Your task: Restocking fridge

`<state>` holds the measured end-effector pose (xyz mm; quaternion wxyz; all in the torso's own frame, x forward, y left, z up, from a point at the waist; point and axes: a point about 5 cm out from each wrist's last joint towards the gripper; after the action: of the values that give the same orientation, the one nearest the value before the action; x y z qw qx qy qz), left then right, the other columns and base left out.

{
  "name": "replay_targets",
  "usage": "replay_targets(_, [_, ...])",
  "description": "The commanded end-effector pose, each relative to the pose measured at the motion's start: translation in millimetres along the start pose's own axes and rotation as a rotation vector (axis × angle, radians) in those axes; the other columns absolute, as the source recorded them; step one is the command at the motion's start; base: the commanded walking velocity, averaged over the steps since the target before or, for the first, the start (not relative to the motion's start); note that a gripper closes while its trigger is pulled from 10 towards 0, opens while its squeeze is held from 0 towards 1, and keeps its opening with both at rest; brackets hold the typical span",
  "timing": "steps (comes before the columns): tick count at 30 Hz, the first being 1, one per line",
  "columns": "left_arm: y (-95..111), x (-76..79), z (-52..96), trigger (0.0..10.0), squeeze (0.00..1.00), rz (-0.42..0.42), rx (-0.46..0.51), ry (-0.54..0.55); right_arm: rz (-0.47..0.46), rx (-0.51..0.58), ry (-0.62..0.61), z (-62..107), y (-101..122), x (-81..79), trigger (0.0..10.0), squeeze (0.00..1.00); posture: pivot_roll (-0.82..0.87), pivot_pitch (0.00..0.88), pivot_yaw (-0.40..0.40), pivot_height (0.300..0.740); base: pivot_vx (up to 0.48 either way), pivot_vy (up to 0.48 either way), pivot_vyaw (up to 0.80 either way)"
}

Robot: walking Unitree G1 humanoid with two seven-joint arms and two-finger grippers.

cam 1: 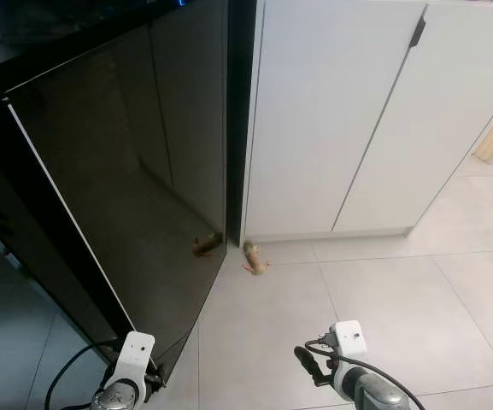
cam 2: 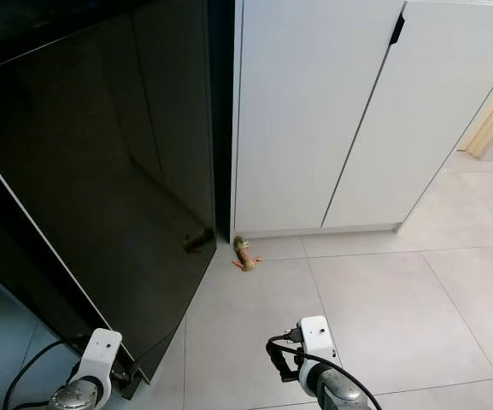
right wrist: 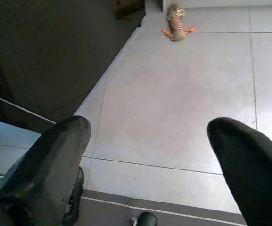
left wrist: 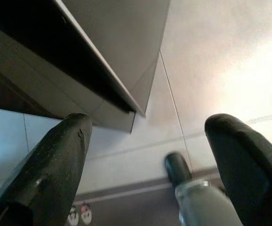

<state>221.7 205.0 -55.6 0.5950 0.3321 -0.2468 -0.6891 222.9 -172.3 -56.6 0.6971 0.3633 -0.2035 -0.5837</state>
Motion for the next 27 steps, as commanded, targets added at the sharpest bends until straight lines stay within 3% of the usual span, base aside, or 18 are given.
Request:
replay_targets(1, [1, 0.8, 0.9, 10.0, 0.0, 0.031, 0.034, 0.012, -0.01, -0.022, -0.045, 2.4, -6, 4.7, 10.0, 0.0, -0.12, 0.0, -0.051, 0.74, 0.0, 0.0, 0.0])
replay_targets(25, [19, 0.8, 7.5, 10.0, 0.0, 0.051, 0.29, 0.06, -0.056, -0.081, -0.205, 6.8, -22, 10.3, 10.0, 0.0, -0.14, 0.0, -0.054, 0.74, 0.0, 0.0, 0.0])
replay_targets(26, [48, -6.3, 13.0, 10.0, 0.0, 0.041, 0.503, 0.06, -0.059, -0.089, -0.208, 7.3, -24, 9.7, 10.0, 0.0, -0.14, 0.0, -0.054, 0.74, 0.0, 0.0, 0.0])
replay_targets(27, [48, -6.3, 13.0, 10.0, 0.0, 0.041, 0.503, 0.06, -0.059, -0.089, -0.208, 7.3, -24, 9.7, 10.0, 0.0, -0.14, 0.0, -0.054, 0.74, 0.0, 0.0, 0.0])
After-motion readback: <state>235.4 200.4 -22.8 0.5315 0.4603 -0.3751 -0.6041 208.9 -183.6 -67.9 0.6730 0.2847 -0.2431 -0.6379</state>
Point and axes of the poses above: a point about 5 cm out from each wrist's last joint towards the gripper, its own z axis pointing back from the gripper into the wrist, its own y axis along the axis of the wrist's last joint, x = y × z, and after that the axes turned 3 degrees about z, right-handed
